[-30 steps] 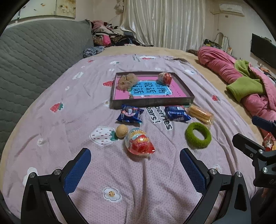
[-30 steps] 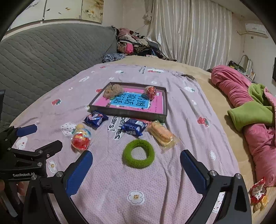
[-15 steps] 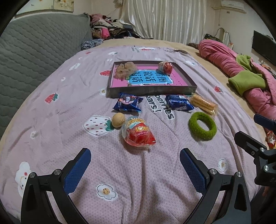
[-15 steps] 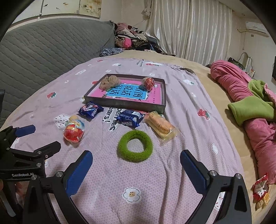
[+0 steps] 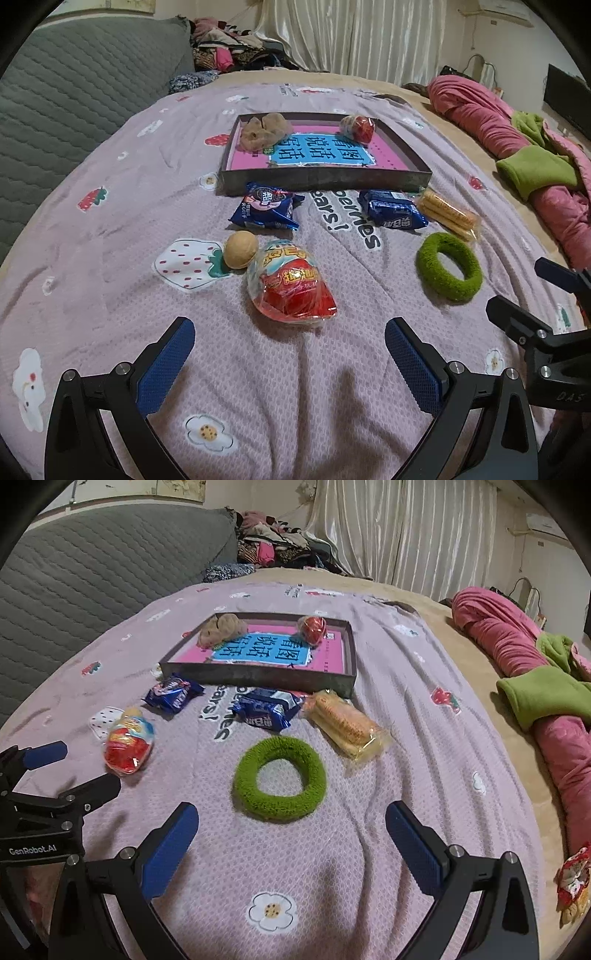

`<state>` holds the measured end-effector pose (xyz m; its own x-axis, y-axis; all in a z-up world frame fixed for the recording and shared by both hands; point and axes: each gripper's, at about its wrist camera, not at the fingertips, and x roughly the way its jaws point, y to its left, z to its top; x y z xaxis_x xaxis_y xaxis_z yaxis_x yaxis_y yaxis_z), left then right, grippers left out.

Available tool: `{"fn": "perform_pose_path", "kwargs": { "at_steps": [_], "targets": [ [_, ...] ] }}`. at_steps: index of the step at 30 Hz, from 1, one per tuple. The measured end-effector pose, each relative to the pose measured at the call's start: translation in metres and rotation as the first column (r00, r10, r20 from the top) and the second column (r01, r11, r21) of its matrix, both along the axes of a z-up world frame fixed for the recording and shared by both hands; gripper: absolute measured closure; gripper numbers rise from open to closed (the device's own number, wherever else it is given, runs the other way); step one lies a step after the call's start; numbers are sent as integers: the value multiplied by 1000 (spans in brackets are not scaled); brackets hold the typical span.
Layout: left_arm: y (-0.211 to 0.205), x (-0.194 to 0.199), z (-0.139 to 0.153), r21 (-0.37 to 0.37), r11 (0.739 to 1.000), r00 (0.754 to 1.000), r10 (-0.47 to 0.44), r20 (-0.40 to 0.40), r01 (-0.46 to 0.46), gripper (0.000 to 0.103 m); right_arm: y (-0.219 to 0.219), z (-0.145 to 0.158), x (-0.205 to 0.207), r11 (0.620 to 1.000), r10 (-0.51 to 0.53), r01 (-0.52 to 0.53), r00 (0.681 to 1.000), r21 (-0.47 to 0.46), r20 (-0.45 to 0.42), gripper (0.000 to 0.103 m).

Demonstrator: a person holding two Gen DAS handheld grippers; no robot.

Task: Organize objects
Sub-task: 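Withdraw both tools back toward the remaining snacks, then grasp the large red candy egg with the left gripper while the right grasps the green ring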

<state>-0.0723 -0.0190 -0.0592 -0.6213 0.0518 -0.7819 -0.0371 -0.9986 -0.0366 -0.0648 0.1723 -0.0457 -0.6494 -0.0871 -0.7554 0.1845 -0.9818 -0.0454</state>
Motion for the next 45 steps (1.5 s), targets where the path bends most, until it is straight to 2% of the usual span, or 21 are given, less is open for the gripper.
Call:
{"fn": "perform_pose_path", "kwargs": {
  "at_steps": [5, 15, 22, 24, 28, 30, 33, 35, 39, 41, 45],
  "targets": [
    [5, -12, -8, 8, 1000, 1000, -2, 12, 2, 0, 8, -8, -12, 999, -36, 36, 999, -12, 12, 1],
    [10, -30, -22, 10, 1000, 1000, 6, 25, -7, 0, 11, -21, -35, 999, -40, 41, 999, -10, 37, 1],
    [15, -42, -27, -9, 1000, 1000, 9, 19, -8, 1, 16, -32, -54, 998, -61, 62, 996, -21, 66, 1],
    [17, -45, -30, -4, 1000, 1000, 5, 27, -5, 5, 16, -36, -59, 998, -58, 59, 995, -19, 77, 3],
    [17, -50, -36, -1, 1000, 999, 7, 44, -6, 20, 15, -44, -67, 998, -59, 60, 993, -10, 100, 11],
    [17, -51, -38, -1, 1000, 999, 12, 46, -12, 33, 14, -46, -69, 998, -53, 55, 993, -15, 105, 14],
    [16, -53, -41, -1, 1000, 999, 11, 52, -11, 42, 13, -49, -70, 999, -43, 46, 993, -26, 108, 24],
    [14, -53, -41, 8, 1000, 999, 11, 52, -12, 42, 12, -50, -71, 998, -34, 39, 993, -39, 110, 36],
    [13, -54, -41, 17, 1000, 999, 3, 49, -3, 43, 7, -49, -70, 999, -17, 22, 995, -49, 97, 53],
    [11, -55, -40, 34, 999, 999, -2, 53, 0, 44, 5, -48, -69, 998, -2, 8, 995, -60, 96, 70],
    [8, -56, -40, 55, 998, 998, -12, 54, 9, 47, 10, -47, -69, 995, 15, -6, 995, -100, 94, 81]
  ]
}}
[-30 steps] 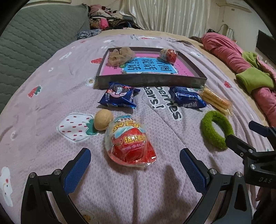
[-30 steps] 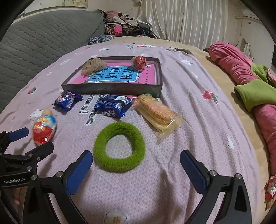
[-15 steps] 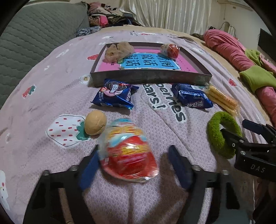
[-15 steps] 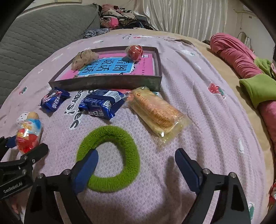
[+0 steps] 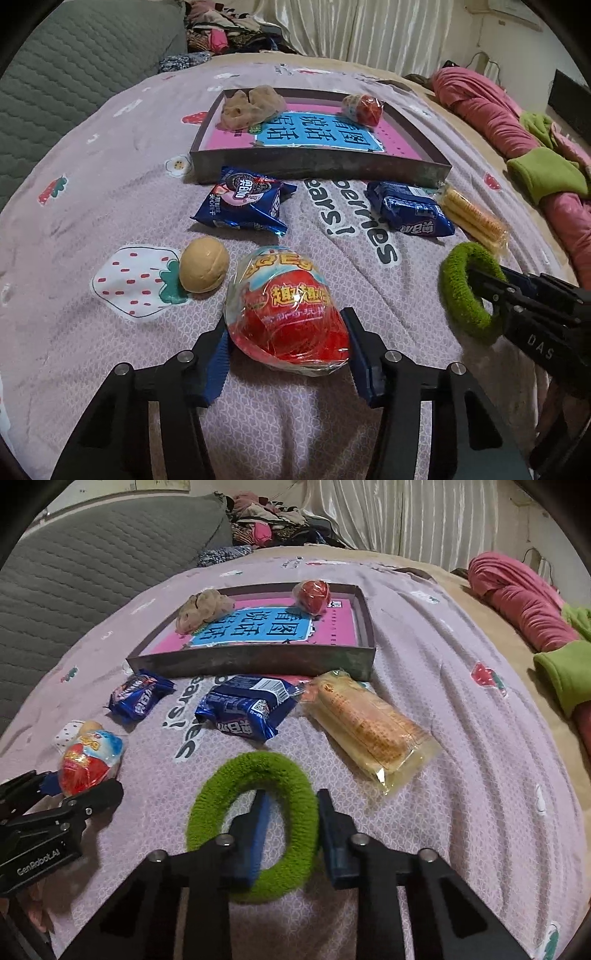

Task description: Organize objects

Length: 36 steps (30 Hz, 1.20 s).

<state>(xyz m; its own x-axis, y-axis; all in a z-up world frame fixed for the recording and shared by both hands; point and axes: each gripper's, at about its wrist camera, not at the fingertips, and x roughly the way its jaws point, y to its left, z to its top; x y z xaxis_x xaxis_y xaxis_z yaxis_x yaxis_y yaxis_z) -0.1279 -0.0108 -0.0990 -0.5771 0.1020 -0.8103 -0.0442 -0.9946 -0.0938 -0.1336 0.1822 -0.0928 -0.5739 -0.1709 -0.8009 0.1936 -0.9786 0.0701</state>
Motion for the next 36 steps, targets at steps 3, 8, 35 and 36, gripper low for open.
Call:
{"fn": "perform_pose_path", "kwargs": {
  "at_steps": [3, 8, 35, 36],
  "targets": [
    [-1, 2, 1, 3, 1000, 1000, -5, -4, 5, 48, 8, 2, 2, 999, 2, -2, 1000, -46, -3, 88],
    [0, 6, 2, -9, 1000, 1000, -9, -14, 9, 48, 10, 6, 10, 998, 23, -24, 1000, -56, -9, 88],
    [-1, 49, 59, -9, 1000, 992, -3, -124, 2, 49, -19, 68, 66, 997, 75, -78, 983, -10, -171, 89],
    [-1, 51, 61, -9, 1000, 992, -5, -128, 3, 49, -21, 70, 68, 997, 77, -80, 982, -7, -174, 89]
  ]
}}
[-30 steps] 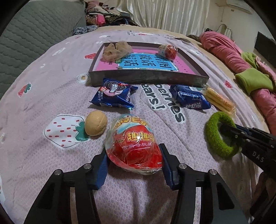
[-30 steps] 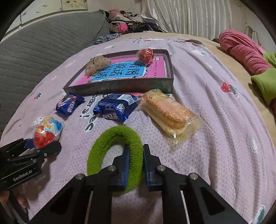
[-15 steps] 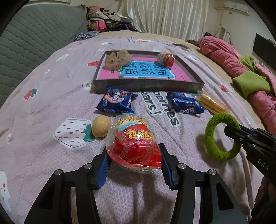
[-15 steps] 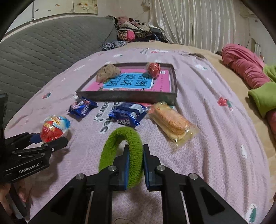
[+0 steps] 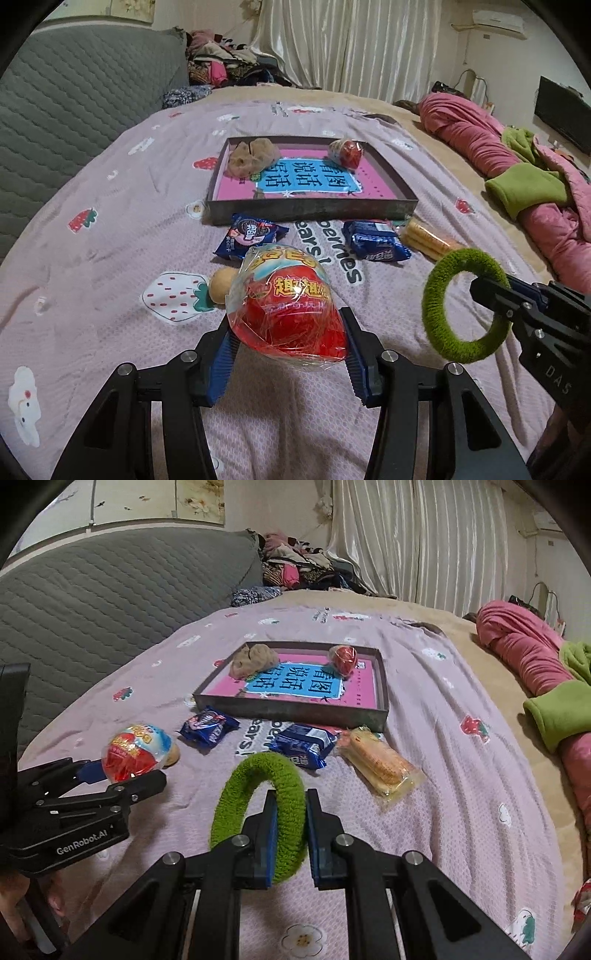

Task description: Organize objects

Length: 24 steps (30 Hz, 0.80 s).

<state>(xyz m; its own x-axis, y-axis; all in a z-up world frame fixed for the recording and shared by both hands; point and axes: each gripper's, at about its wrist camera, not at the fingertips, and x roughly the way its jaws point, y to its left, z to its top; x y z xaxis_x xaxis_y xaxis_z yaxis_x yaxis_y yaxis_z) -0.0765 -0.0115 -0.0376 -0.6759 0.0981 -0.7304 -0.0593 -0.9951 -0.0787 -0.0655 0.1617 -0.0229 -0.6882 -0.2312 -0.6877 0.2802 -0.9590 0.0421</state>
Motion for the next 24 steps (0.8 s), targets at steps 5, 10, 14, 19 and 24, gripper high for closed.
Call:
{"fn": "perform_pose_path", "kwargs": {
  "at_steps": [5, 10, 14, 19, 24],
  "targets": [
    [4, 11, 14, -10, 1000, 1000, -5, -28, 4, 49, -5, 12, 11, 1000, 2, -2, 1000, 2, -27, 89],
    [6, 23, 29, -20, 1000, 998, -13, -55, 12, 49, -8, 25, 22, 1000, 1, -1, 998, 8, -59, 89],
    [6, 33, 39, -20, 1000, 997, -14, -76, 13, 49, -9, 33, 29, 1000, -1, 1, 997, 8, -78, 89],
    [6, 42, 52, -26, 1000, 995, -13, -101, 10, 49, -12, 45, 37, 1000, 1, 1, 994, 14, -109, 89],
    [5, 46, 64, -41, 999, 993, -20, -116, 15, 49, -12, 54, 40, 1000, 0, 2, 993, 18, -121, 89]
  ]
}}
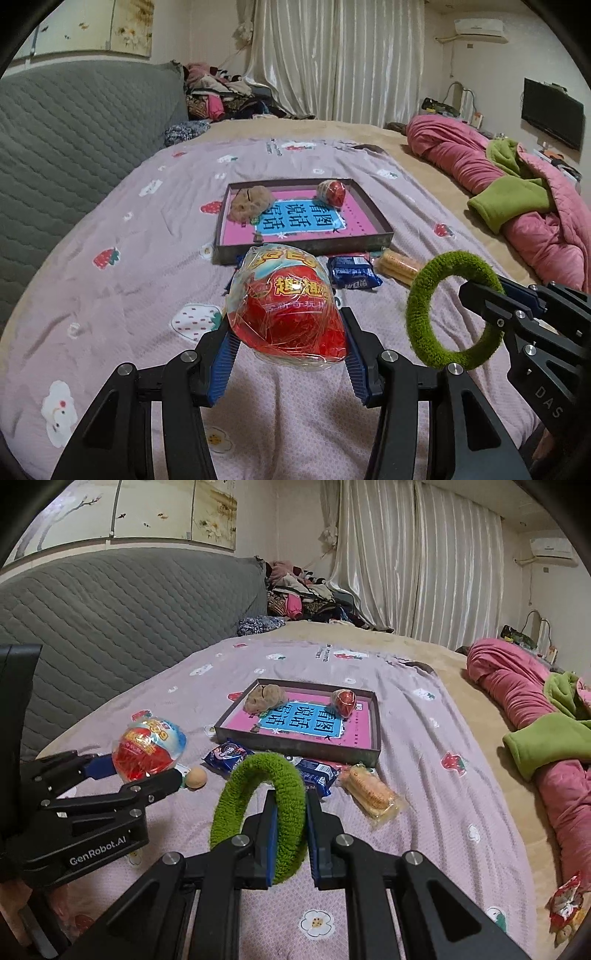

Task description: Organize objects

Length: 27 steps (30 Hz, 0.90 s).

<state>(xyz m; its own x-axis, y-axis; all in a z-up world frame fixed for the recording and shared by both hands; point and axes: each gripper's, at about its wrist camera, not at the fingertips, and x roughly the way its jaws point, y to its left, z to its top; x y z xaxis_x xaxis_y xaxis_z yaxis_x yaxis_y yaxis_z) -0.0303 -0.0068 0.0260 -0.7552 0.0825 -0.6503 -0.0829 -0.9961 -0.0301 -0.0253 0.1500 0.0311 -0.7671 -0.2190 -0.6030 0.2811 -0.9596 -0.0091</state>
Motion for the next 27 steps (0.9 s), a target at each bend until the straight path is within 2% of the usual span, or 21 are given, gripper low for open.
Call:
{"fn": "perform_pose_path", "kwargs": {
  "at_steps": [14, 27],
  "targets": [
    [-4, -4, 15, 3, 1000, 1000, -6, -27, 6, 49, 1, 13, 2, 1000, -27, 27, 999, -4, -39, 89],
    [-7, -24, 29, -20, 1000, 999, -7, -45, 6, 49, 4, 28, -11, 999, -37, 38, 997, 11, -70, 89]
  ]
}}
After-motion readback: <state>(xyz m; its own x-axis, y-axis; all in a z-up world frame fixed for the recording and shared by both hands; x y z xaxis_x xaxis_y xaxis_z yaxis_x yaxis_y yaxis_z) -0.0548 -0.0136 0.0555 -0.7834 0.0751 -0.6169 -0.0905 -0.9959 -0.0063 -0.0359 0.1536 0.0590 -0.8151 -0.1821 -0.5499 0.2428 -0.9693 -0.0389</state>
